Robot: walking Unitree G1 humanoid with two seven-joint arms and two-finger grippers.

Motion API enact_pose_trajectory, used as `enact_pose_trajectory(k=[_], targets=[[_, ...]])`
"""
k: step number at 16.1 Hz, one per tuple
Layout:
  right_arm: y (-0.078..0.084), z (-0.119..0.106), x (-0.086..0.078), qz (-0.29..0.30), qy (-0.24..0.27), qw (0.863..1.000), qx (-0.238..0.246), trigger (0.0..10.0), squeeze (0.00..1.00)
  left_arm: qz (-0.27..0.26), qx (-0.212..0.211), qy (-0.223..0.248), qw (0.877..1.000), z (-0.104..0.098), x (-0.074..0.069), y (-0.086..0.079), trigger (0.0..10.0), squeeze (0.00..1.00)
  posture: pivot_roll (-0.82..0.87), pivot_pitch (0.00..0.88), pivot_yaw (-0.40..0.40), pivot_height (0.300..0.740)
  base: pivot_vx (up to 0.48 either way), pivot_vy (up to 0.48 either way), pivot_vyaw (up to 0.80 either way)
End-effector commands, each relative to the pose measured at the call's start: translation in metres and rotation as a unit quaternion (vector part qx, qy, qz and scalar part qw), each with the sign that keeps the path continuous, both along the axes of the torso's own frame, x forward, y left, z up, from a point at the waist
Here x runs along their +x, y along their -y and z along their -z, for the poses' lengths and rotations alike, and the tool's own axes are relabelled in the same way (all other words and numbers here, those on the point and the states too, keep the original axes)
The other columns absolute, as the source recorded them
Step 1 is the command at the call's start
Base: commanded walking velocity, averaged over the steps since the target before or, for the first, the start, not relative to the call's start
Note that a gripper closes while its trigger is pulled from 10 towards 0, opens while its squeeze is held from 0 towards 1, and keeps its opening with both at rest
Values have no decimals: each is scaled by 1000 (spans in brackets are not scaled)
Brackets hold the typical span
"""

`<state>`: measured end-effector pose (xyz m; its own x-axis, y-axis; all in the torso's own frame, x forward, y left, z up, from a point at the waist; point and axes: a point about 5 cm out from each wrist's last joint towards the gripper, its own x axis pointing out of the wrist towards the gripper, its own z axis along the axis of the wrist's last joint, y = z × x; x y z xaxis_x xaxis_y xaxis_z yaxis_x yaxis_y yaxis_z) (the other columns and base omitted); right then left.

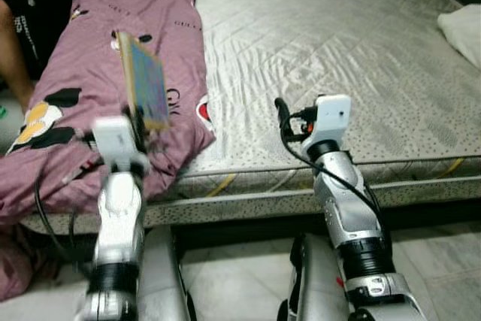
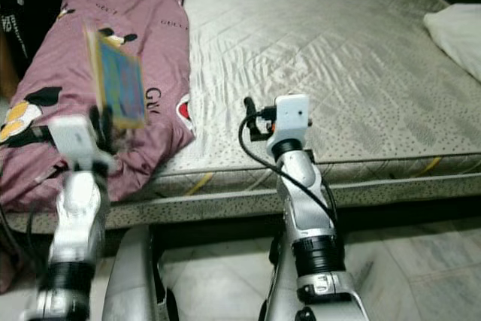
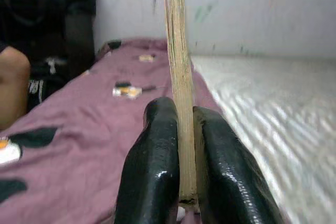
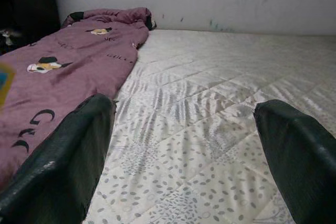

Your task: Clean up the room

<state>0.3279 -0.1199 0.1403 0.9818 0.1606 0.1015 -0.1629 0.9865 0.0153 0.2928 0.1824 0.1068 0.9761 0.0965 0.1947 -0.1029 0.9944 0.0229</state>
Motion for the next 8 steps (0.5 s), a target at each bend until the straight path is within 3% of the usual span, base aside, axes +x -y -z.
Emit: enact_pose_trajectory(k=[1, 3, 5, 8], targets=[[2, -5, 4, 4, 8, 1000, 6, 10000, 0, 4, 19, 34, 999, -19, 1, 1, 10000, 0, -62, 0, 12, 599, 0, 0, 0], [5, -6, 6, 6, 9, 1000, 8, 10000, 0, -2, 44, 18, 999, -19, -10, -6, 10000, 0, -56, 0, 11, 634, 0, 0, 0], [6, -5, 7, 12, 6, 1000, 12, 10000, 0, -11, 48, 10, 999, -20, -8, -9, 10000, 0, -53, 0, 14, 649, 0, 0, 0], [4, -3, 7, 18, 6, 1000, 18, 10000, 0, -8, 33, 2, 999, -29, -4, 1, 10000, 0, -55, 0, 22, 684, 0, 0, 0]])
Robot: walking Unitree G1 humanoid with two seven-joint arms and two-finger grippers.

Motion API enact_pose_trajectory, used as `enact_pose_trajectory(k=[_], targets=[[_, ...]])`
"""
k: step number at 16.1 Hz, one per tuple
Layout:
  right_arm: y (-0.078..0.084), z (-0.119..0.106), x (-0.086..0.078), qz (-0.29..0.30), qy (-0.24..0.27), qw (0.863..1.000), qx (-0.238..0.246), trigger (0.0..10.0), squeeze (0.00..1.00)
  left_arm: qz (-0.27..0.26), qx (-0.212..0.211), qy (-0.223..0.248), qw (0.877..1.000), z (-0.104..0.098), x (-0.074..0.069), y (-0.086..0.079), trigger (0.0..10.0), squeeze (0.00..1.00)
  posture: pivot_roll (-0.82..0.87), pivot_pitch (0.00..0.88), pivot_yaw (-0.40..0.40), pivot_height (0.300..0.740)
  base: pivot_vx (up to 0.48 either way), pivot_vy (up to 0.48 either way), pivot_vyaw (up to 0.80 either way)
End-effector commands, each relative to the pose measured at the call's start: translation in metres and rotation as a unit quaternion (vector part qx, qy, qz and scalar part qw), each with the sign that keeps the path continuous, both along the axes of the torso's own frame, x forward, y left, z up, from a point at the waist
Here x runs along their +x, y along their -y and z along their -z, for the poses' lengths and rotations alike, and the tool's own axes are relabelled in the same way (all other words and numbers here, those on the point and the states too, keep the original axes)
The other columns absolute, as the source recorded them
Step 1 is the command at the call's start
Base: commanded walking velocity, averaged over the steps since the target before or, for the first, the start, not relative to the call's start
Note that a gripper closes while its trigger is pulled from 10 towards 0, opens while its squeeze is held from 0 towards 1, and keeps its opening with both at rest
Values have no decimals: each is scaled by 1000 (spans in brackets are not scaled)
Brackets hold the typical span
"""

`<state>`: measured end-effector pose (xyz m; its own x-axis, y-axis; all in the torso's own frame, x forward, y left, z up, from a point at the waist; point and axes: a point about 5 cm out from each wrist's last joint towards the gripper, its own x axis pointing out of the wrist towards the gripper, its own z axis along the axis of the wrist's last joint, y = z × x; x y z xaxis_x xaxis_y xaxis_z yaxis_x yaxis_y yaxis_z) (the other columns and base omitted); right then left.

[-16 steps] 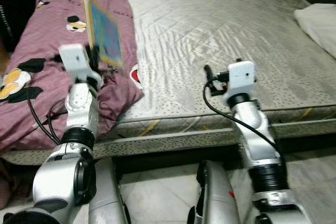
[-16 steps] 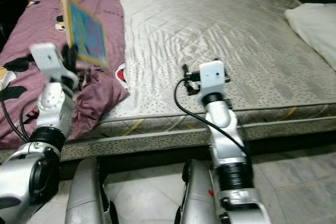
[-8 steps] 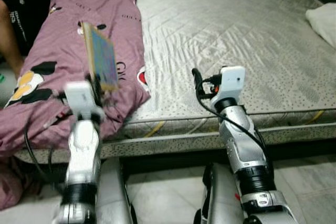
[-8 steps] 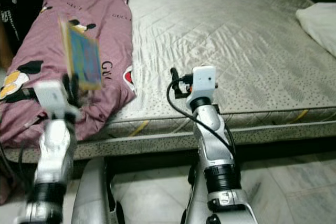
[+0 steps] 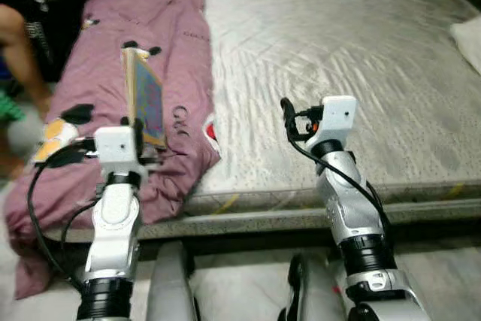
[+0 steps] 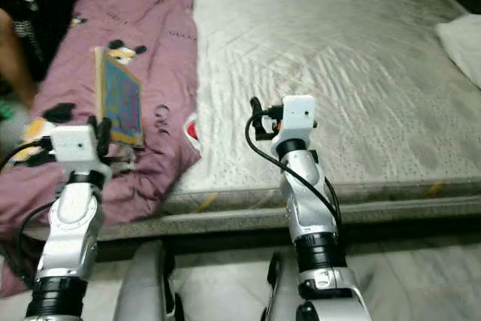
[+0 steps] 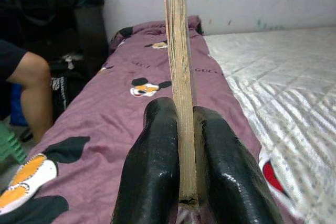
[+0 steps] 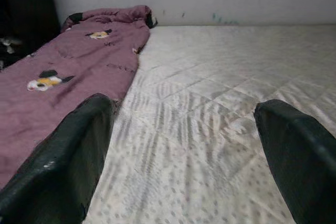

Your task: Clean up the room

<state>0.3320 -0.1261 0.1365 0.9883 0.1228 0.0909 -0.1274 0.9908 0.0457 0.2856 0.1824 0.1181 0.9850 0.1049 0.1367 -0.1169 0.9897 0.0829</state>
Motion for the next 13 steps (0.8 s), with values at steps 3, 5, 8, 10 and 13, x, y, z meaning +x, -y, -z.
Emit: enact_pose_trajectory(k=[3, 5, 8, 10, 13], targets=[[-2, -4, 2, 6, 10, 1000, 3, 10000, 0, 25, 2, 33, 999, -23, 7, 11, 10000, 0, -51, 0, 22, 719, 0, 0, 0], [-2, -3, 3, 12, 9, 1000, 3, 10000, 0, 29, 0, 31, 999, -25, 10, 13, 10000, 0, -55, 0, 22, 739, 0, 0, 0], [3, -3, 3, 24, 10, 1000, 1, 10000, 0, 38, 5, 21, 999, -24, 13, 19, 10000, 0, -72, 0, 39, 740, 0, 0, 0], [9, 0, 1, 38, 6, 999, -2, 10000, 0, 48, 25, 15, 998, -21, 11, 24, 10000, 0, -84, 0, 47, 740, 0, 0, 0], [10, 7, -2, 42, -3, 999, -9, 10000, 0, 29, 25, -12, 999, -11, 10, 25, 10000, 0, -85, 0, 51, 740, 0, 0, 0]])
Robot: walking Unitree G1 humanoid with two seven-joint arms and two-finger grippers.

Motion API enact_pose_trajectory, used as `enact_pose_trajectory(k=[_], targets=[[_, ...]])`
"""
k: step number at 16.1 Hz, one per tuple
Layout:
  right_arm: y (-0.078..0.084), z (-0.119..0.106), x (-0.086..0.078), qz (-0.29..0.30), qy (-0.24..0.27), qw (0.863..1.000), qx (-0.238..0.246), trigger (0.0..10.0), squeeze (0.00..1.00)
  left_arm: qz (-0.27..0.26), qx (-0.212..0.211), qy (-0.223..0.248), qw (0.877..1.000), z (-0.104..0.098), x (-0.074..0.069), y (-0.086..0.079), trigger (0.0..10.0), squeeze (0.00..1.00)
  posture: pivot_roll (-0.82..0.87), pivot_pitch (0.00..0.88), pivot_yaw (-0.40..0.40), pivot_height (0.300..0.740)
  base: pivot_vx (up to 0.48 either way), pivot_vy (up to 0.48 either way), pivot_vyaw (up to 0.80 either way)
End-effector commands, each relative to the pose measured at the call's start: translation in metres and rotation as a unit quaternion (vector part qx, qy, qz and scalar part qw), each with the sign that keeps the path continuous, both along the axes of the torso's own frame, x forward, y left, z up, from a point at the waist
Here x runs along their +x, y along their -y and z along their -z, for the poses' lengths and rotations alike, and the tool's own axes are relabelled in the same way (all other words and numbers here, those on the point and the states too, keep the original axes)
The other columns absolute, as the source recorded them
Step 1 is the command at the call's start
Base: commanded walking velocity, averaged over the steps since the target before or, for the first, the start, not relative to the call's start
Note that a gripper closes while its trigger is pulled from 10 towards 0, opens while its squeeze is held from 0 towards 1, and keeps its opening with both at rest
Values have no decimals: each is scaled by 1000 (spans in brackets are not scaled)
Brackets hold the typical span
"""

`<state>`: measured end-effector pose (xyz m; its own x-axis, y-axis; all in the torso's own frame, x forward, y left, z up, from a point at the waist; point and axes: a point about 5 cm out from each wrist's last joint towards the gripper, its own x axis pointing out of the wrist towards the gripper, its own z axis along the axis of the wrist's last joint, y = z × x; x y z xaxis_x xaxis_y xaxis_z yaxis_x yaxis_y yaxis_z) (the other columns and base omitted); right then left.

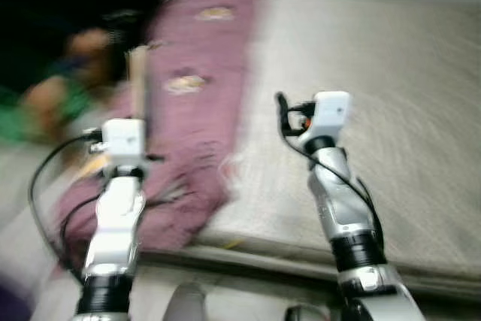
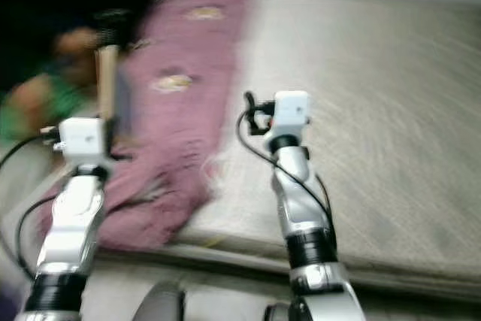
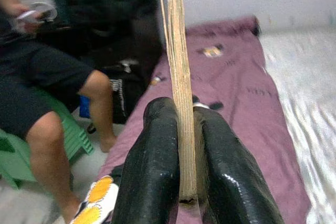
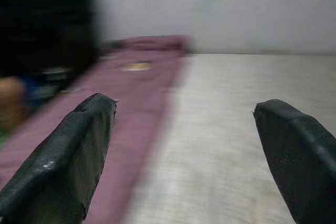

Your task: Clean up the room

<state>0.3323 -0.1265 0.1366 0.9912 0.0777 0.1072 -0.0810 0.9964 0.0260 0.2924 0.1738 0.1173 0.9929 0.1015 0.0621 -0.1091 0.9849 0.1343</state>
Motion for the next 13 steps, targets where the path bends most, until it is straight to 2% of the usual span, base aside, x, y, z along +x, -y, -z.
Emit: enact_pose_trajectory(k=[1, 5, 9, 12, 13], targets=[[10, 7, -2, 19, -12, 1000, 0, 10000, 0, 32, 0, 27, 999, -12, 3, 17, 10000, 0, -85, 0, 51, 740, 0, 0, 0], [4, 5, 0, 18, -11, 1000, 0, 10000, 0, 47, -4, 34, 998, -15, 8, 24, 10000, 0, -82, 0, 42, 740, 0, 0, 0], [11, 8, -1, 40, -11, 999, 1, 10000, 0, 78, -24, 28, 996, -14, 8, 34, 10000, 0, -99, 0, 63, 740, 0, 0, 0], [15, 11, -6, 63, -14, 998, 8, 10000, 0, 93, -25, 17, 995, -9, 5, 39, 10000, 0, -114, 0, 92, 740, 0, 0, 0], [15, 13, -7, 65, -18, 998, 8, 10000, 0, 95, -24, 15, 995, -9, 5, 39, 10000, 0, -114, 0, 93, 740, 0, 0, -556]])
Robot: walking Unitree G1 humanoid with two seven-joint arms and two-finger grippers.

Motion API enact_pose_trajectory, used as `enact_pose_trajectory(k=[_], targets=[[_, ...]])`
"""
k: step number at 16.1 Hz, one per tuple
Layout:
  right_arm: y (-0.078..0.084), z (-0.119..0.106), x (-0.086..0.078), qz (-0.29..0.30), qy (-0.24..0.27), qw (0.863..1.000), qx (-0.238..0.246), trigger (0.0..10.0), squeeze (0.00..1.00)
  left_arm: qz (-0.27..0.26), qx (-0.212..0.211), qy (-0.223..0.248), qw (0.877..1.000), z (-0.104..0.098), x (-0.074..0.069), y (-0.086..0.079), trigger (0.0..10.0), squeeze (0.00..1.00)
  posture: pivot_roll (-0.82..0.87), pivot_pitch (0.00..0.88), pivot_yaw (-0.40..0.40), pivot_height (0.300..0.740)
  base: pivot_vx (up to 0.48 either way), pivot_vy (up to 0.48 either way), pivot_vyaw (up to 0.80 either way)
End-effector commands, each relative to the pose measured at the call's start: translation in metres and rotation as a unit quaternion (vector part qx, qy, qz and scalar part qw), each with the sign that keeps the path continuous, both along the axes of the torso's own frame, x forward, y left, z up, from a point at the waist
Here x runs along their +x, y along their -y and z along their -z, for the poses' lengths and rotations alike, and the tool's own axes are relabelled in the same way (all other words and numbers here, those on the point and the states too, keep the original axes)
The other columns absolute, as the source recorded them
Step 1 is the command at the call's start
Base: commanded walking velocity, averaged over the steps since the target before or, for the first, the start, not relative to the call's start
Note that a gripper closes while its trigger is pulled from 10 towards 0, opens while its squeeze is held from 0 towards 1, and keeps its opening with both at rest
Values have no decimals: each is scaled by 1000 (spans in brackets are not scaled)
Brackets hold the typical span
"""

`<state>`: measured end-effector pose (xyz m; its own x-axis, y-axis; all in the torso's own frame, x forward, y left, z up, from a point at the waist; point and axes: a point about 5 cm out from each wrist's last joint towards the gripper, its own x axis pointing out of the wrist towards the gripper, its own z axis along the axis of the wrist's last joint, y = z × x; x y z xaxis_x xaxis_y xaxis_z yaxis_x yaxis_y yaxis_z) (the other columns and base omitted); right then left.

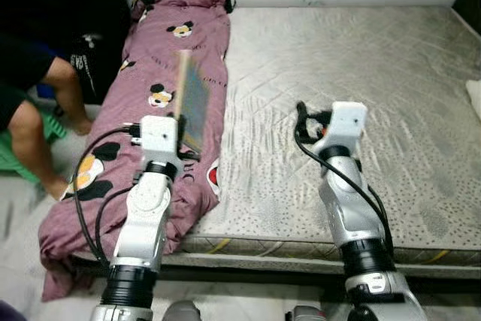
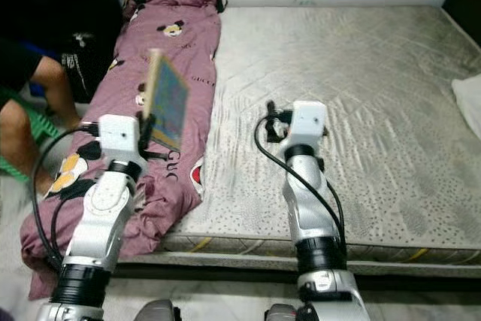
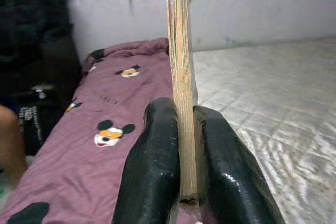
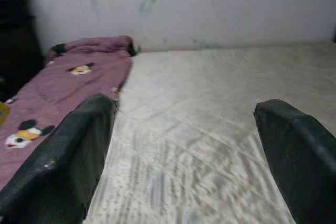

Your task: Clean up the room

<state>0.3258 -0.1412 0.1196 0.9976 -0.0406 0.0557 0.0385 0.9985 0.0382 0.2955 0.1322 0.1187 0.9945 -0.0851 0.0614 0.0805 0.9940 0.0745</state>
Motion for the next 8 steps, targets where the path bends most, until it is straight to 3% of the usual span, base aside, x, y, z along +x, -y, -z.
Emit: enact_pose_trajectory(k=[1, 4, 8], targets=[[0, -3, -1, 6, 5, 1000, 4, 10000, 0, 2, 5, 16, 1000, -8, 2, -1, 10000, 0, -109, 0, 90, 740, 0, 0, -800], [-3, -2, 1, -3, 5, 1000, -2, 10000, 0, 6, 6, 25, 1000, -14, 5, 0, 10000, 0, -84, 0, 65, 740, 0, 0, -713], [-3, -6, 7, -7, 8, 1000, -9, 10000, 0, 13, 2, 26, 1000, -14, 3, 1, 10000, 0, -82, 0, 56, 740, 0, 0, 0]])
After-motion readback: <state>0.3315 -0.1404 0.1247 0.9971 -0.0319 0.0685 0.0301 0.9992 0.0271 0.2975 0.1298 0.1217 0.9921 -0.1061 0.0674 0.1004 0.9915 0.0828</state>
